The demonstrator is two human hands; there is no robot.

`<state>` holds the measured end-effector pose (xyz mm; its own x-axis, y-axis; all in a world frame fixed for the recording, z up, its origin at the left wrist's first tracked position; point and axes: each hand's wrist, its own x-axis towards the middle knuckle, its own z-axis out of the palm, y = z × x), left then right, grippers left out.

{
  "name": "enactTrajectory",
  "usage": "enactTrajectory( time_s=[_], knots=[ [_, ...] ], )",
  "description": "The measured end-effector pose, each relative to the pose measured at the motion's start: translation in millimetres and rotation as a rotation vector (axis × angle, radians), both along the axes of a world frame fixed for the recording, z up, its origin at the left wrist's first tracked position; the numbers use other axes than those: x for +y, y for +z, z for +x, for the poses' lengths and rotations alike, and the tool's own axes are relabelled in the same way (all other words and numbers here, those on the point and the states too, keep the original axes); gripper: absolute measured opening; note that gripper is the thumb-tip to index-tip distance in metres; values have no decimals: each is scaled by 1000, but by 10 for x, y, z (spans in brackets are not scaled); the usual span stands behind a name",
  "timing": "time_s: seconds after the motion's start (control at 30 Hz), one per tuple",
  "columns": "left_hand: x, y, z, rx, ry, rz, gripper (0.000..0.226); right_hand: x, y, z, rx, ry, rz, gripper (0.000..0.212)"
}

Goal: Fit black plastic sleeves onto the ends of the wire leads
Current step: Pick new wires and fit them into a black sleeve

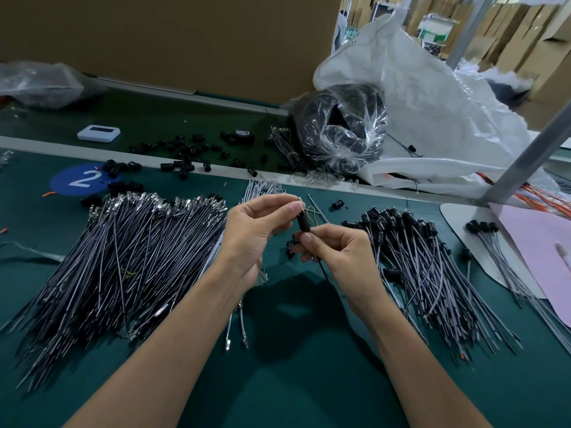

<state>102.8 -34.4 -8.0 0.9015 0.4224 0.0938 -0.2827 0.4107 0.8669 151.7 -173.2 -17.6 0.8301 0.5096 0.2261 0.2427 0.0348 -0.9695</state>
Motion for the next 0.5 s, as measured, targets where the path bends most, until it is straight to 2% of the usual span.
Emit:
enactTrajectory(
  time_s=[0.3, 0.4, 0.5],
  knots=[
    [35, 9, -9, -11, -57, 2, 37, 4, -9, 11, -17, 3, -6, 19],
    [44, 10, -16, -9, -36, 32, 34, -9, -3, 13, -42, -7, -18, 14],
    [45, 9, -24, -30, -36, 41, 30, -16, -4, 15, -85, -36, -38, 19]
  ],
)
